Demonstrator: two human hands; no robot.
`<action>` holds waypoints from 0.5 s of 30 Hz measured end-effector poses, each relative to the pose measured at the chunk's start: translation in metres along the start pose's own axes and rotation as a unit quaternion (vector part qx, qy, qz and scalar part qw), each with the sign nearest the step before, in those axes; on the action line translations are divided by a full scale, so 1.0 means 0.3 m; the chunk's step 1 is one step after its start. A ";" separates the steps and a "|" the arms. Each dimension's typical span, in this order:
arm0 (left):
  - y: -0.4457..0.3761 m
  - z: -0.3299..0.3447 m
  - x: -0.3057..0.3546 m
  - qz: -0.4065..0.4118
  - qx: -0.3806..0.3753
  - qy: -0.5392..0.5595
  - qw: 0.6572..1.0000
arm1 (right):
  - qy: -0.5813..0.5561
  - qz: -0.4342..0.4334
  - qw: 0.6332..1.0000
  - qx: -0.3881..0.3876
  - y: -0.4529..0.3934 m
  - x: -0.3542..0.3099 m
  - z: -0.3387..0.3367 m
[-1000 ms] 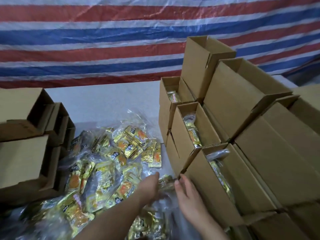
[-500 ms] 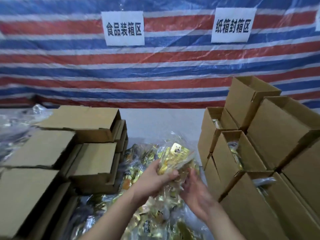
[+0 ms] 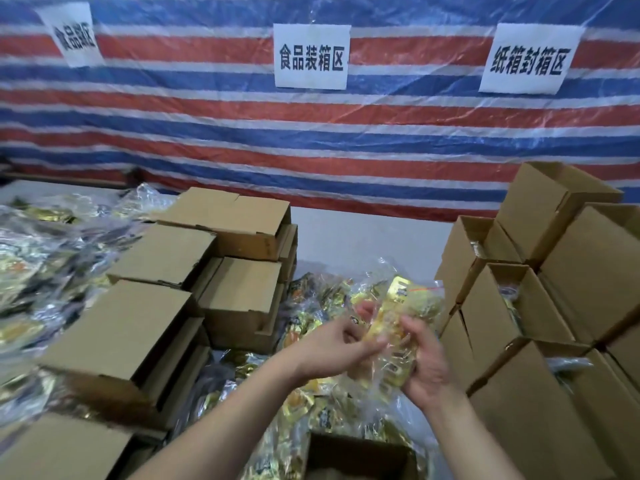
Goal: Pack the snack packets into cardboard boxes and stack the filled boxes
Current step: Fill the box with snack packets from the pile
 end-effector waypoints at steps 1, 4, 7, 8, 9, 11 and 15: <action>0.020 -0.009 -0.036 -0.005 0.018 0.002 1.000 | 0.008 -0.017 1.000 0.007 0.013 -0.011 -0.016; 0.053 -0.042 -0.172 -0.024 0.063 -0.006 0.998 | 0.019 -0.053 0.998 0.041 0.047 -0.059 -0.063; 0.087 0.001 -0.355 -0.069 0.049 -0.067 0.994 | 0.077 -0.063 0.990 0.101 0.076 -0.076 -0.112; 0.100 0.028 -0.411 -0.081 0.030 -0.076 0.993 | 0.109 -0.067 0.984 0.121 0.085 -0.075 -0.122; 0.115 0.054 -0.461 -0.091 0.012 -0.086 0.992 | 0.140 -0.074 0.977 0.140 0.091 -0.069 -0.133; 0.131 0.095 -0.543 -0.108 -0.008 -0.109 0.988 | 0.193 -0.092 0.962 0.170 0.106 -0.051 -0.139; 0.127 0.152 -0.634 -0.157 -0.005 -0.144 0.977 | 0.287 -0.099 0.940 0.159 0.136 -0.010 -0.122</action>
Point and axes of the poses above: each hand's wrist, its own y-axis away from the middle knuckle, its own z-axis out of the palm, x = y × z, the point moved 2 cm from there along -y, towards the middle knuckle, and after that the axes turned 9 degrees about x, right-handed, at the moved point
